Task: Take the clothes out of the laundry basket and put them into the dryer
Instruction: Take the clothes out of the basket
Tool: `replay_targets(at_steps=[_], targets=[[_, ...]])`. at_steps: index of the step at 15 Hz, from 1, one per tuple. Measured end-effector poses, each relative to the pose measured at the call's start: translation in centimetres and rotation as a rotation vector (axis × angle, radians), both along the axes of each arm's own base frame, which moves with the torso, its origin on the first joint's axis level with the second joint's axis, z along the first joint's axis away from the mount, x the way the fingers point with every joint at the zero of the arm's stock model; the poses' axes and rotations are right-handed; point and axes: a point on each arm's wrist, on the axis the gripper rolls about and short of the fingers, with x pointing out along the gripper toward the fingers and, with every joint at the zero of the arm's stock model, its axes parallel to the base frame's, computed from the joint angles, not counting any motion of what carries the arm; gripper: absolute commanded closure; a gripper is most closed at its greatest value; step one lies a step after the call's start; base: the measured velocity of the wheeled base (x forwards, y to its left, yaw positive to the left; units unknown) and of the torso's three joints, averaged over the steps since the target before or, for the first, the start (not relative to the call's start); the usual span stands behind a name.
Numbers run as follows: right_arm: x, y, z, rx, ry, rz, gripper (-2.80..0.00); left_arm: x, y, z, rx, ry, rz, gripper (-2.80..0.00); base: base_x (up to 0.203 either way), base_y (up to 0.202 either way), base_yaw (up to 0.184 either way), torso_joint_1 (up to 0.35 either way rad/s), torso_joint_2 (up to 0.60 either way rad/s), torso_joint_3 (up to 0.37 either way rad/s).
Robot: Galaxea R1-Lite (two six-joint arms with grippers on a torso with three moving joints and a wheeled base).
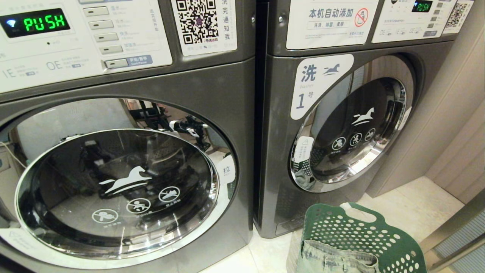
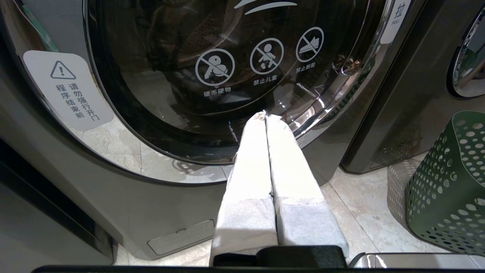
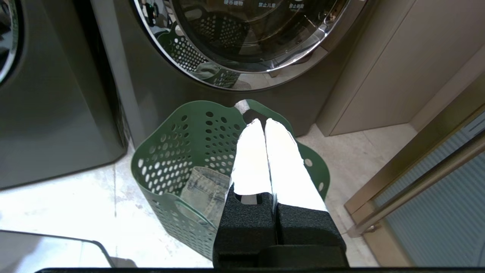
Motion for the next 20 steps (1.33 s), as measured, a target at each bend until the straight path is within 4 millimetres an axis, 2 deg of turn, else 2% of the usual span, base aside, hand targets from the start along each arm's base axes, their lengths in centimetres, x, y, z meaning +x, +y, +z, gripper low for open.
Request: replay_targets(at_steps=[13,20], targets=[[-0.01,0.07,0.03,-0.025,-0.003,0.032,0.0,0.0,0.0,-0.01,-0.001,0.001,0.0,0.0,0.0,0.0,0.0,0.0,0.0,-0.002],[0.0,0.02,0.01,-0.014,-0.001,0.011,0.0,-0.01,0.0,0.05,0.016,-0.002,-0.002,0.0,0.0,0.0,0.0,0.001,0.0,-0.183]])
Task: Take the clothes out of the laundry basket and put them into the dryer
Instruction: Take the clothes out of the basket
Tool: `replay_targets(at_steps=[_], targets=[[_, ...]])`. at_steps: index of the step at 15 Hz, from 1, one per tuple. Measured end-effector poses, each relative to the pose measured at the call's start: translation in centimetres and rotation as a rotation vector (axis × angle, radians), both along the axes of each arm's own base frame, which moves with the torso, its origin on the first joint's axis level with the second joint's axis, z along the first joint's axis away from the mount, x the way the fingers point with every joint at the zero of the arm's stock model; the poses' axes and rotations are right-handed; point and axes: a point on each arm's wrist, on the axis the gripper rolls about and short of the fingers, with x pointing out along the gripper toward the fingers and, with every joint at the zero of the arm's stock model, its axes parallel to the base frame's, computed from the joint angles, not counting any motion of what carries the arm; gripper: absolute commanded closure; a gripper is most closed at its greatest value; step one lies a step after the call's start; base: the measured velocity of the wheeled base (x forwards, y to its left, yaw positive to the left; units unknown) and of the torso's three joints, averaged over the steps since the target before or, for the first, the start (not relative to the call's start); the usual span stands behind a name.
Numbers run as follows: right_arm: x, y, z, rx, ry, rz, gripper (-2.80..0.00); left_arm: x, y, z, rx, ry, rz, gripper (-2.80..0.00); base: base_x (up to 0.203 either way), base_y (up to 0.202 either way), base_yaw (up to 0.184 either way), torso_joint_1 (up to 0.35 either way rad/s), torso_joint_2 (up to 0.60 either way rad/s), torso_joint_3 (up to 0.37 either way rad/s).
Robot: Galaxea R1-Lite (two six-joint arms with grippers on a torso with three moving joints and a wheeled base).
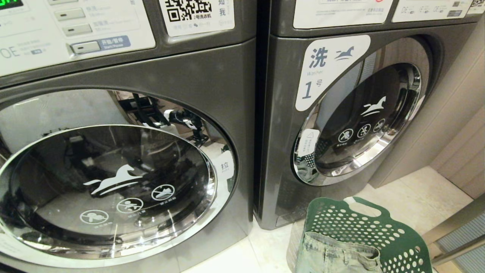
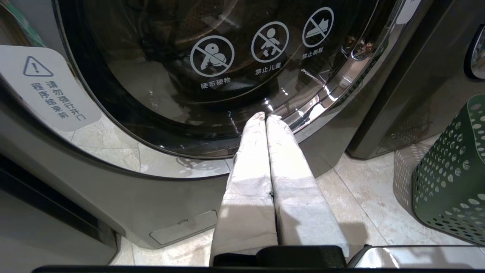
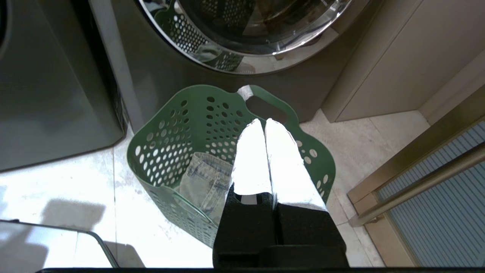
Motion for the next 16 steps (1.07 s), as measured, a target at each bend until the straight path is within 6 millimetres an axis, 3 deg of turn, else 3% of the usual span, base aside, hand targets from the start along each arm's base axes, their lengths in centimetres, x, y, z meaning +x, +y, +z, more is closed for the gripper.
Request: replay_targets(at_steps=[16], targets=[[-0.01,0.0,0.0,0.017,0.002,-0.002,0.0,0.01,0.0,-0.04,0.004,0.001,-0.001,0.0,0.0,0.0,0.0,0.004,0.0,-0.198]])
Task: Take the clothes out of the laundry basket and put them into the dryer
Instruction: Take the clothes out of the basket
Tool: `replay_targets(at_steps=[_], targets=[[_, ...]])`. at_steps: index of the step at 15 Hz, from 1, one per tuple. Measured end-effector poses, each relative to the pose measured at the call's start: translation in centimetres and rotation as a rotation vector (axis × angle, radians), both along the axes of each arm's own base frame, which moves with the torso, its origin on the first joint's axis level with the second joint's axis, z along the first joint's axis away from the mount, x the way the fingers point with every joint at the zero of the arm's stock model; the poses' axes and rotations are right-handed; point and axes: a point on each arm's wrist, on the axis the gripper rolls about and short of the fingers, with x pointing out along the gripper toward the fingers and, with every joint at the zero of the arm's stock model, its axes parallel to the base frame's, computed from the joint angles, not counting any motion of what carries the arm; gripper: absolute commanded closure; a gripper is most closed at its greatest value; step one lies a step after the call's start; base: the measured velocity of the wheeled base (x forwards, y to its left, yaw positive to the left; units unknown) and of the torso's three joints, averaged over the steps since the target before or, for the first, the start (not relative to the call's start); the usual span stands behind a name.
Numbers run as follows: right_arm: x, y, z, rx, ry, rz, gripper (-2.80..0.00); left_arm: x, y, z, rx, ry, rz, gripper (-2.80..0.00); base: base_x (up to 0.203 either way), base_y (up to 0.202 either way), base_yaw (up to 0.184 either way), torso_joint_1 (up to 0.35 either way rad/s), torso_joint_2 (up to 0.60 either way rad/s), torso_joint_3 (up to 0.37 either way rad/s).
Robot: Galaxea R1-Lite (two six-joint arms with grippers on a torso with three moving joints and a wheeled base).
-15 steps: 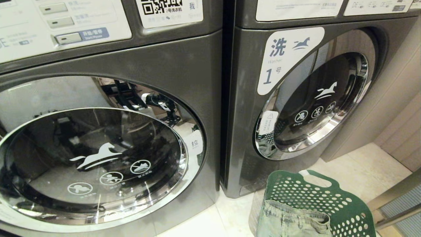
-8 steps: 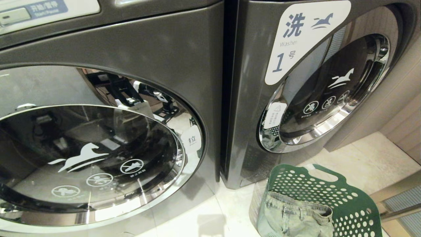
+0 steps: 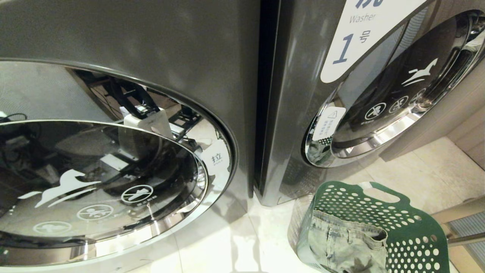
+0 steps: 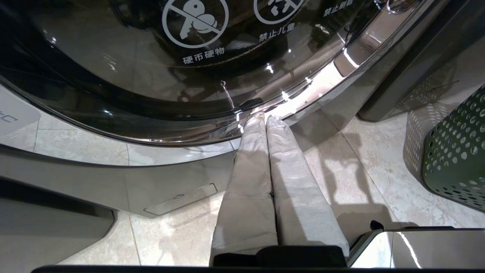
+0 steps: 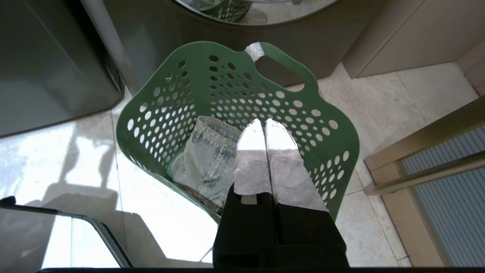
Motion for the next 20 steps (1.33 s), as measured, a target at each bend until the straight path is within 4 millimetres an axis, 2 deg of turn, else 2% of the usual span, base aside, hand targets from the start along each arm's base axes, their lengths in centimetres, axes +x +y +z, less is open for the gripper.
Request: replay_targets(at_steps=[20], targets=[[0.01,0.0,-0.01,0.002,-0.002,0.0,0.0,0.0,0.0,-0.01,-0.008,0.001,0.0,0.0,0.0,0.0,0.0,0.002,0.0,-0.197]])
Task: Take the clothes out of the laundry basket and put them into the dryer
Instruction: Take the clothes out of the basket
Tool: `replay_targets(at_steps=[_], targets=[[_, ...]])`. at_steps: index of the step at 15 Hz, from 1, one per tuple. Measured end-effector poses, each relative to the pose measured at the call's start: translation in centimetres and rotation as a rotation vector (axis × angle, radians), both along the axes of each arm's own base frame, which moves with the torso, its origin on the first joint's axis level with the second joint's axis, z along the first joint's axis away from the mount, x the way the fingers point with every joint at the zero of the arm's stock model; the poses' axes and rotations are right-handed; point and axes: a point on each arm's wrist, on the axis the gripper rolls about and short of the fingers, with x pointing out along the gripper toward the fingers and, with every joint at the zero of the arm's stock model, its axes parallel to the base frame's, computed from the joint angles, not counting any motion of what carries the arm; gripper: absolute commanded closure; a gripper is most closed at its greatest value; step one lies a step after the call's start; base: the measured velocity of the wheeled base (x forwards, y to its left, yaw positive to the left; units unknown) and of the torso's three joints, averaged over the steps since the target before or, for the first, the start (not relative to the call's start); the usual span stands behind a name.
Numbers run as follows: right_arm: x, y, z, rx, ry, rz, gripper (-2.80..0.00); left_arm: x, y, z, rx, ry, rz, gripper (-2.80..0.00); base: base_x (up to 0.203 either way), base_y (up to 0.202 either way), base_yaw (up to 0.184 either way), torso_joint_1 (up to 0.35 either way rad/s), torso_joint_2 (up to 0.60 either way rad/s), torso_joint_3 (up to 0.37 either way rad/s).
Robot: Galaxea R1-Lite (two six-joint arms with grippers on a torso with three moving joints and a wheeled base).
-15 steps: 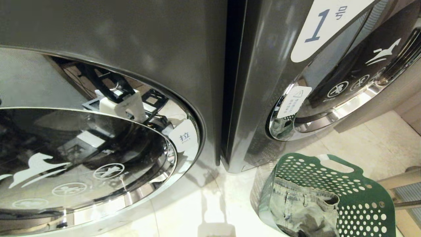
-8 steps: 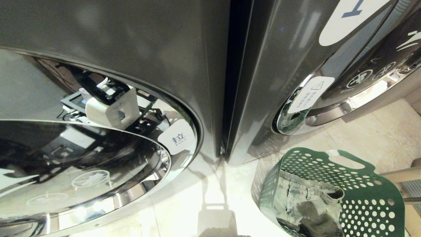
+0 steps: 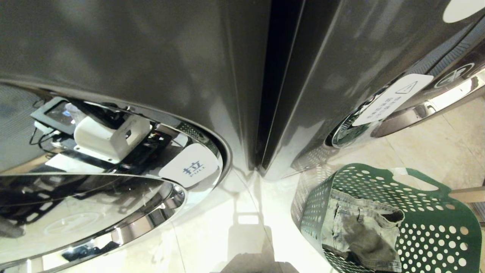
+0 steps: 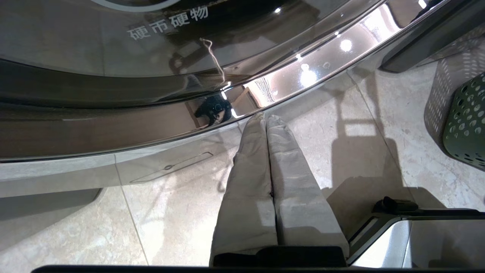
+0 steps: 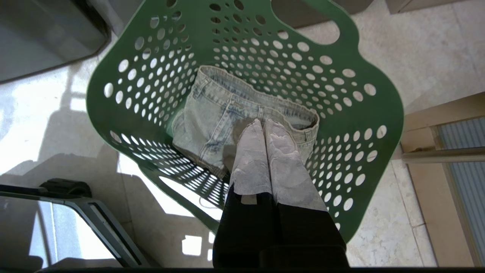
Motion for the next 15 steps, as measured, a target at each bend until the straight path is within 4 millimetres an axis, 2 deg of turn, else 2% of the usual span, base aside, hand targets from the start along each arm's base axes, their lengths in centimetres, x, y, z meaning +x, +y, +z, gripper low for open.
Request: replay_targets(at_steps=[2,3,4,6,7,9,10,11,12,15], targets=[[-0.1,0.0,0.2,-0.004,0.001,-0.009,0.0,0.0,0.0,0.0,-0.001,0.0,0.001,0.0,0.0,0.0,0.0,0.007,0.0,-0.154],[-0.3,0.0,0.9,-0.02,-0.004,-0.026,0.0,0.0,0.0,0.0,0.0,0.0,0.001,0.0,0.0,0.0,0.0,0.004,0.0,-0.061],[-0.7,-0.1,2.6,-0.026,-0.028,-0.043,0.0,0.0,0.0,0.0,0.0,0.001,0.001,0.0,0.0,0.0,0.0,0.005,0.0,-0.032],[-1.5,-0.1,7.8,0.012,-0.063,-0.065,0.0,0.0,0.0,0.0,0.0,0.002,0.001,0.0,0.0,0.0,0.0,0.0,0.0,0.0],[-1.2,-0.1,10.2,0.045,-0.045,-0.072,0.0,0.0,0.0,0.0,-0.001,0.0,0.001,0.0,0.0,0.0,0.0,0.0,0.0,0.0],[1.3,-0.2,14.0,0.12,0.06,-0.085,0.0,0.0,0.0,0.0,-0.005,0.0,0.001,0.0,0.0,0.0,0.0,0.0,0.0,0.0],[3.1,-0.2,14.6,0.151,0.14,-0.092,0.0,0.0,0.0,0.0,-0.005,0.0,0.001,0.0,0.0,0.0,0.0,0.0,0.0,0.0],[5.0,-0.2,14.5,0.18,0.23,-0.097,0.0,0.0,0.0,0.0,-0.006,0.0,0.001,0.0,0.0,0.0,0.0,0.0,0.0,0.0],[6.8,-0.2,13.5,0.2,0.337,-0.096,0.0,0.0,0.0,0.0,-0.006,0.0,0.001,0.0,0.0,0.0,0.0,0.0,0.0,0.0],[10.4,0.1,9.3,0.282,0.658,-0.015,0.0,0.0,0.0,0.0,-0.006,-0.001,0.001,0.0,0.0,0.0,0.0,0.0,0.0,0.0]])
